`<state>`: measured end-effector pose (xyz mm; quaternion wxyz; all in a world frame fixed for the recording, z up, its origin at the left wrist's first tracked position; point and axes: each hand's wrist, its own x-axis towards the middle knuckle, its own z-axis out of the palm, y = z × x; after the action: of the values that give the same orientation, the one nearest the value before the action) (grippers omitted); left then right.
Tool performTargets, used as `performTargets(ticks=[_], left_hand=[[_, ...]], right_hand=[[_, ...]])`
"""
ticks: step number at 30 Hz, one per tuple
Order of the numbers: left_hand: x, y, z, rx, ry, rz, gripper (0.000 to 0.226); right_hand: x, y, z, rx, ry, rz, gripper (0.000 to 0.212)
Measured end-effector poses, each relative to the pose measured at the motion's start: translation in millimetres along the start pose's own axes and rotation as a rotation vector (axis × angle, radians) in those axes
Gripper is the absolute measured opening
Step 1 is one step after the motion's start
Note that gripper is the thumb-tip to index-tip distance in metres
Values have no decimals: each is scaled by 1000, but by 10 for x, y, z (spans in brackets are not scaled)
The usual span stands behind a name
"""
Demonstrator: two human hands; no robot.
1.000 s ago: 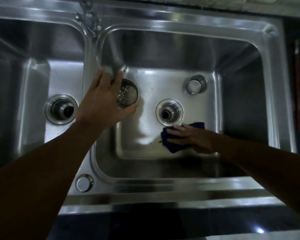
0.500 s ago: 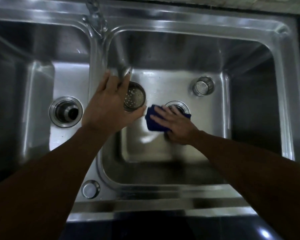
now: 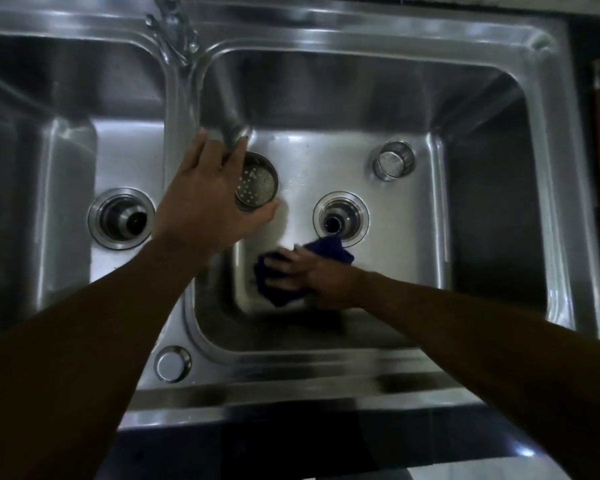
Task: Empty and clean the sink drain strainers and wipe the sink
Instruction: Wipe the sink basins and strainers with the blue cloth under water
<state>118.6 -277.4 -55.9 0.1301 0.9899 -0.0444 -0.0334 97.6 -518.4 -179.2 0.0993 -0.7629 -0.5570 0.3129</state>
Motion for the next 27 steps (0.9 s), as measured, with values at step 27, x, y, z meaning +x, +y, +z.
performTargets(ticks=[27], left_hand=[[138,204,16,432,-144,-17,92]], right_hand=[[-643,259,23,51,-34,115,75]])
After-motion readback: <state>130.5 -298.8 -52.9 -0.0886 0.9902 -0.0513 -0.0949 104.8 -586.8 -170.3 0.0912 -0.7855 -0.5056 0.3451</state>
